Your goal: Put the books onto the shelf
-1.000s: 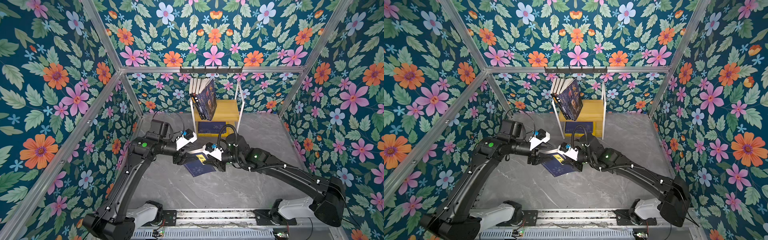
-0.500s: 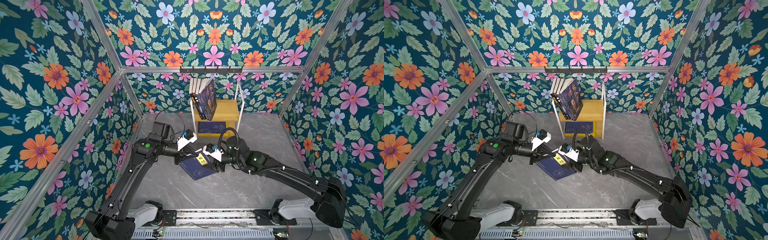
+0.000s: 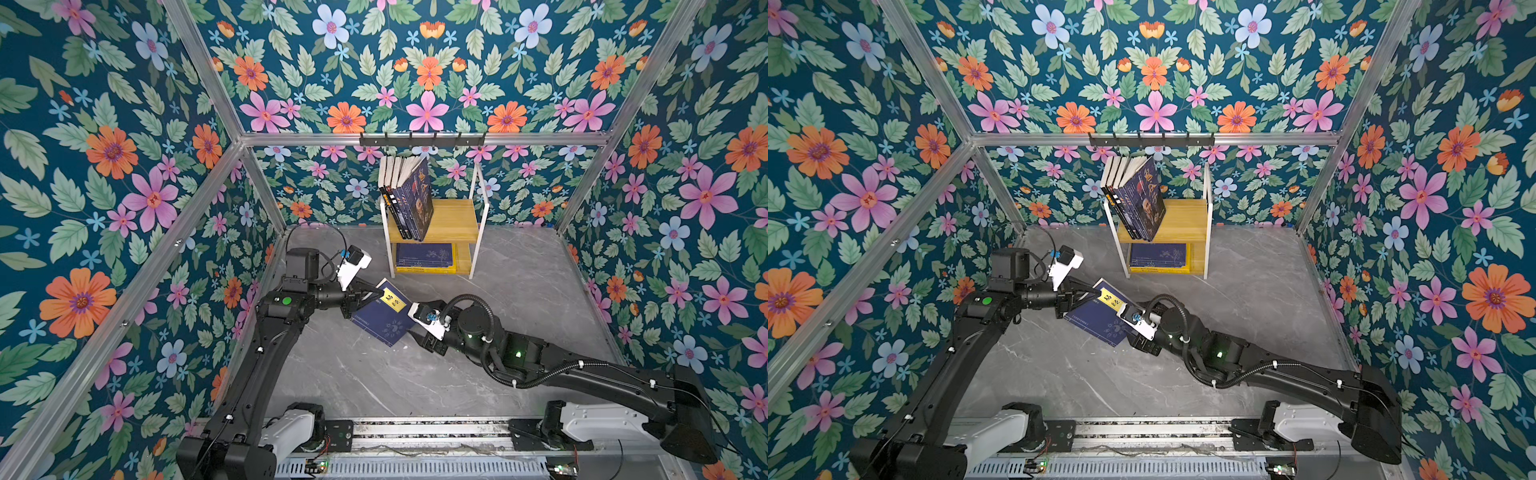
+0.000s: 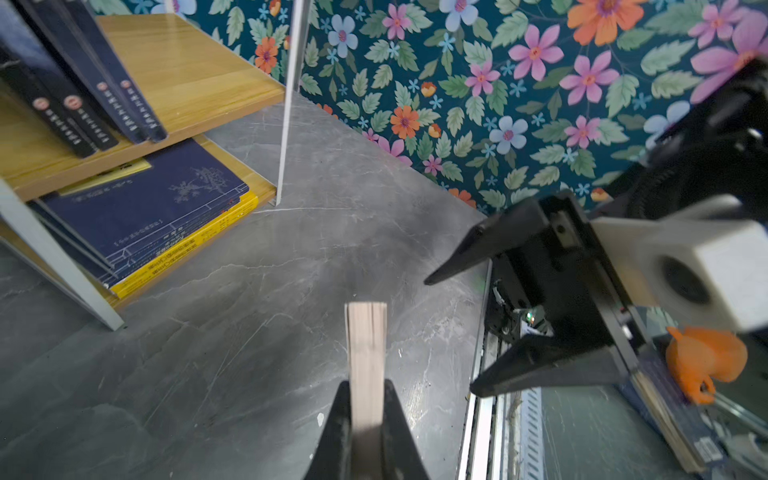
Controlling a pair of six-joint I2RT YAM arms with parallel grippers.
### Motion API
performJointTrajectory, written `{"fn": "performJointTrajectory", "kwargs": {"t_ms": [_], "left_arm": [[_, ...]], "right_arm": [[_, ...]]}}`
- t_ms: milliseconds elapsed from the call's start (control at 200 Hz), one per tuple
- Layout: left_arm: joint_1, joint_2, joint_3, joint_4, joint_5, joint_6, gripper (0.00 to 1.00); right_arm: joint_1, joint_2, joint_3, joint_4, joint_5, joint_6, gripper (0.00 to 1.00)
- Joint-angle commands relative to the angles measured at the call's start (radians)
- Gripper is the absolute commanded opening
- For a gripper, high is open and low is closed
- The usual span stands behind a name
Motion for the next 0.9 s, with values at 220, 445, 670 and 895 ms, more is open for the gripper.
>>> {"fn": "performJointTrajectory", "kwargs": {"t_ms": [220, 445, 670, 895], "left_arm": [[0.078, -0.005, -0.104, 0.341, -0.140, -0.555, 0.00], [0.105, 0.012, -0.128, 0.389, -0.163, -0.716, 0.00], [0.120, 0.019, -0.149, 0.417, -0.172, -0.805, 0.00], [0.135, 0.013, -0.180, 0.439, -0.190, -0.876, 0.00]], "right_arm": [[0.138, 0.187, 0.085, 0.140, 0.366, -0.043, 0.68], [0.170, 0.388, 0.144, 0.280, 0.402, -0.041, 0.68], [0.173, 0.572, 0.257, 0.355, 0.507, -0.036, 0.75], [0.146, 0.687, 0.309, 0.426, 0.549, -0.048, 0.73]]}}
